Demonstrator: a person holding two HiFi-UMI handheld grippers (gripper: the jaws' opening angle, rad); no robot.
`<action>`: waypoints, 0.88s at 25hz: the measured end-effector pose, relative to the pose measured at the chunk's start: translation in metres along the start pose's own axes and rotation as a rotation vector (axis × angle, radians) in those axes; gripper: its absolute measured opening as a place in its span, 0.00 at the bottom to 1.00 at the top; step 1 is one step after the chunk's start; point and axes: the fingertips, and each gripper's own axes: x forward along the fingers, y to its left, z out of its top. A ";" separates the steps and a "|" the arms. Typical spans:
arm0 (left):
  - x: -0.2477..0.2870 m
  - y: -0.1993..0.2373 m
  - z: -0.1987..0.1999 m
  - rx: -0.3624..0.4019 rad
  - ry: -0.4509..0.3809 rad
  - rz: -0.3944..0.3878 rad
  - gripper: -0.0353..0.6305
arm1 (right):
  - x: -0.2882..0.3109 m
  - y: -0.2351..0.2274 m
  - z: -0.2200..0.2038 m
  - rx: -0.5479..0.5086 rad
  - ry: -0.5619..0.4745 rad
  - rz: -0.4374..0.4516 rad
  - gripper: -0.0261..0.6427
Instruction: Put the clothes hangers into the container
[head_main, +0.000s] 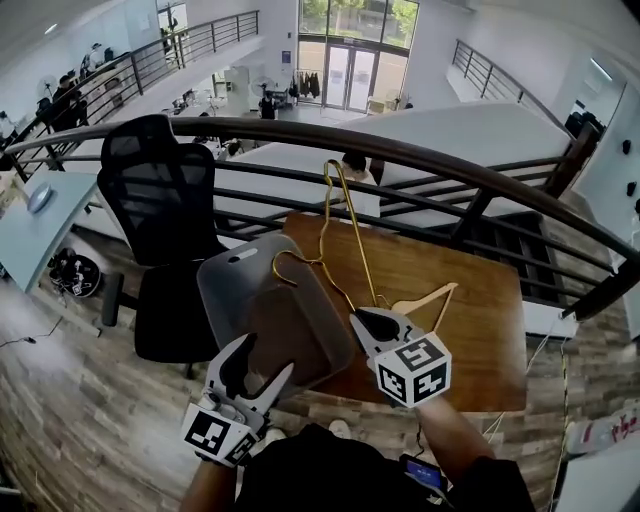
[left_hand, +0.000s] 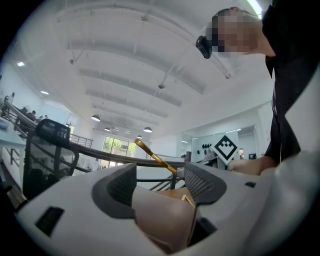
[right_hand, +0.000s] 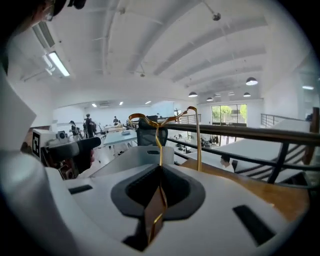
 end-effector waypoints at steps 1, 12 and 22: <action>-0.009 0.006 0.000 -0.003 -0.002 0.019 0.51 | 0.008 0.013 0.003 -0.036 0.007 0.013 0.06; -0.079 0.062 -0.004 -0.060 -0.048 0.201 0.51 | 0.052 0.108 -0.014 -0.190 0.211 0.279 0.06; -0.091 0.076 -0.013 -0.103 -0.041 0.217 0.51 | 0.049 0.098 -0.058 -0.406 0.477 0.286 0.06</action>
